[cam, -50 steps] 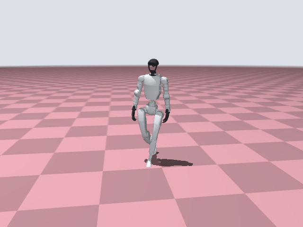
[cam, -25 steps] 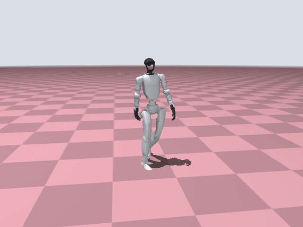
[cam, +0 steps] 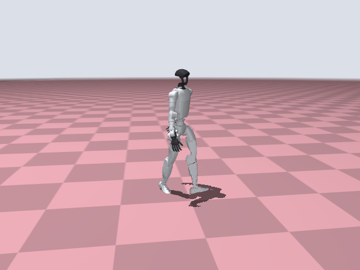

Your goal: Walk run

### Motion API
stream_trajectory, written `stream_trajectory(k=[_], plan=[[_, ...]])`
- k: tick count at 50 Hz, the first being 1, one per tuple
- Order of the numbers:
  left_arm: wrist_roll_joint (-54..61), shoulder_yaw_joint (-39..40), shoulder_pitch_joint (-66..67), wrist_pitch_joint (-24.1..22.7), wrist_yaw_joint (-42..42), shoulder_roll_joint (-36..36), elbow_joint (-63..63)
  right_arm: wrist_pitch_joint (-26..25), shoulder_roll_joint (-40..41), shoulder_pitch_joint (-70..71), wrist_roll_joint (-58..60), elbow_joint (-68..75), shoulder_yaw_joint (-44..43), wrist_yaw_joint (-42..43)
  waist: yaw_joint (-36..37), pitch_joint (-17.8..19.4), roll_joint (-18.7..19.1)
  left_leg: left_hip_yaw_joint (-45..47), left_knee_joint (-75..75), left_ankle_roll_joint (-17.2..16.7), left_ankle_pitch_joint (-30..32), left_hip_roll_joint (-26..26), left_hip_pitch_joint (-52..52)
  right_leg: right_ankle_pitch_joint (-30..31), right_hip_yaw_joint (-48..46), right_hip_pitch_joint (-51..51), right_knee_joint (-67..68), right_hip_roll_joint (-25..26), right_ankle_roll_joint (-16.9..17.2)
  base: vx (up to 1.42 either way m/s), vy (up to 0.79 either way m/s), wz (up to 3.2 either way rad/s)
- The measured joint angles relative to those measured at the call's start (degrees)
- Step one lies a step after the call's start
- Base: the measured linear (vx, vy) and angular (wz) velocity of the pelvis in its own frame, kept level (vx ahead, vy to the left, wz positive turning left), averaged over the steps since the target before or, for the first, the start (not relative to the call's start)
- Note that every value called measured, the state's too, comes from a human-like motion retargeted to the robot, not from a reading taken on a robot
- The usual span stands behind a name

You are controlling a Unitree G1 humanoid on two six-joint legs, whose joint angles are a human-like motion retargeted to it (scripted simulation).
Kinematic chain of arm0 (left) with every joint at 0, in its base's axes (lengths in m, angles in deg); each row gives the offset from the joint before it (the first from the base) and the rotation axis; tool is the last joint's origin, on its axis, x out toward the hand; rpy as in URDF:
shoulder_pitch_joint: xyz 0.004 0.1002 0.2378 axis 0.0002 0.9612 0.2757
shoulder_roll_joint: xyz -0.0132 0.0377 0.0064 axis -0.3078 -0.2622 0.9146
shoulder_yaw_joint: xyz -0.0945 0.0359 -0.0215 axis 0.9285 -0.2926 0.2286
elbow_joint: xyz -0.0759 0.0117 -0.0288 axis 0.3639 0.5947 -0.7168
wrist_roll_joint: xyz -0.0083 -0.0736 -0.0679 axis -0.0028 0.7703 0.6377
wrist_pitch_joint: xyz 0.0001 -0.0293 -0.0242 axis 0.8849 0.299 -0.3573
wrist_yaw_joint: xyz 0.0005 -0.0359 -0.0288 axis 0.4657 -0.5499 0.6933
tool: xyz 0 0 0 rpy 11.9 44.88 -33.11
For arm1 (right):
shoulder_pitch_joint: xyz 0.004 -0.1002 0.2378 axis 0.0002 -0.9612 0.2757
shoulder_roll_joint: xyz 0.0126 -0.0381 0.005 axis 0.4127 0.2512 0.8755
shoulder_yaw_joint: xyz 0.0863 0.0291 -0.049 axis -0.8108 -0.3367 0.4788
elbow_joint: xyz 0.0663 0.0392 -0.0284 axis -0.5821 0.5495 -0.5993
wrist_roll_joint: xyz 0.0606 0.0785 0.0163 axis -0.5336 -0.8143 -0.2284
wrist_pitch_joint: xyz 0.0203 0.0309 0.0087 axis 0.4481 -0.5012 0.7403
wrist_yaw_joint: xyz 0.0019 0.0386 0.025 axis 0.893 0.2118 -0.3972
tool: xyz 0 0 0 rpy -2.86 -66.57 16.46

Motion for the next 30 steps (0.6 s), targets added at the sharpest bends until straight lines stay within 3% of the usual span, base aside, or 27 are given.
stream_trajectory(k=[2, 5, 8, 10, 12, 16, 19, 24, 26, 28, 30], plan=[[2.21, 2.18, -0.39, -2.04, -0.37, 1.37, 0.0, 1.05, 0.88, -2.11, 1.87, 1.21, 0.56, -0.68, 2.61, -0.79, -2.02, 0.78, 0.1, 2.82, 0.15, -0.53, 2.12, 5.04, 0.47, 1.4, 2.73, -1.64, 3.51, 0.93, -0.25, -0.34], [5.83, 4.73, -3.31, -5.55, -1.81, 2.79, 0.0, 0.33, 2.69, -6.06, 6.21, 3.06, 0.34, -1.17, 3.93, -1.55, -1.54, -4.48, 1.78, 2.82, -1.99, 0.72, 4.11, 19.87, 3.75, 0.88, 10.73, -0.55, 7.32, 1.02, -0.05, 0.49], [9.79, 3.61, -10.54, -8.59, -2.48, 3.46, 0.0, -0.48, 4.33, -9.13, 6.07, 7.2, -0.7, 1.06, 2.89, -0.58, 4.69, -15.93, 5.92, 2.82, -4.86, 3.11, 4.23, 31.66, 7.61, -5.39, 25.68, 5.01, 3.91, 0.71, 0.28, 2.01], [11.78, 0.19, -15.17, -10.1, -2.06, 3.71, -2.38, -0.2, 4.98, -11.44, 4.65, 10.39, -1.73, 0.22, 1.9, 0.08, 8.03, -18.32, 5.67, 2.82, -5.15, 4.29, 7.4, 27.31, 12.51, -10.4, 34.69, 9.63, 3.45, 0.57, 0.09, 2.4], [11.94, -3.47, -19.27, -10.57, -1.67, 4.28, -7.44, -0.81, 5.85, -13.57, 3.49, 12.65, -2.39, -2.34, 4.16, 0.39, 8.61, -19.93, 4.54, 2.82, -5.41, 3.36, 10.09, 20.65, 18.59, -13.31, 38.24, 11.46, 1.69, 0.53, 0.11, 1.8], [6.38, -8.4, -24.81, -13.07, -1.43, 5.44, -20.02, -1.3, 7.68, -17.84, 2.63, 15.67, -3.13, -4.14, -1.18, 0.46, 11.13, -30.9, 3.59, 2.82, -5.09, 0.82, 14.03, 11.75, 18.71, -20.59, 38.88, 6.79, -4.36, 0.64, 0.07, 3.26], [3.86, -11.82, -29.15, -15.07, -1.61, 4.21, -26.25, -1.99, 8.55, -20.02, 2.69, 16.99, -1.82, -4.14, -5.18, 0.28, 11.26, -38.08, 3.89, 2.82, -5.35, -1.38, 16.44, 10.07, 19.63, -23.52, 29.54, 1.58, -7.35, 0.71, -0.13, 2.9], [1.75, -13.9, -35.09, -15.31, -0.23, 2.39, -29.98, -4.31, 9.23, -20.37, 4.94, 17.63, 0.87, -5.43, -7.92, 1.44, 7.05, -47.34, 4.65, 2.82, -6.41, -7.3, 22.16, 9.94, 36.64, -26.27, 9.85, 0.59, -6.06, 0.65, -0.24, 1.91], [2.3, -13.62, -36.56, -15.18, -0.09, 2.25, -29.5, -4.93, 8.95, -19.47, 6.41, 17.07, 1.63, -5.4, -8.41, 2.42, 5.73, -50.17, 4.9, 2.82, -7.08, -8.95, 25.02, 8.98, 38.38, -28.1, 3.54, -0.84, -4.37, 0.59, -0.22, 1.21], [3.51, -13.28, -37.16, -15.22, -0.55, 2.14, -28.2, -5.2, 8.4, -18.52, 7.78, 15.9, 2.09, -4.66, -9.16, 3.48, 5.52, -52.78, 5.02, 2.82, -7.58, -9.4, 27.91, 7.46, 35.67, -30.0, -2.19, -1.25, -0.7, 0.81, -0.31, 0.9], [4.64, -12.28, -36.88, -15.06, -1.1, 1.93, -26.15, -5.32, 7.43, -17.22, 8.36, 14.62, 2.63, -3.45, -8.4, 4.33, 4.87, -52.74, 4.59, 2.82, -7.61, -10.13, 30.86, 4.48, 32.48, -30.83, -6.64, -0.92, 7.16, 0.82, -0.28, 0.07]])
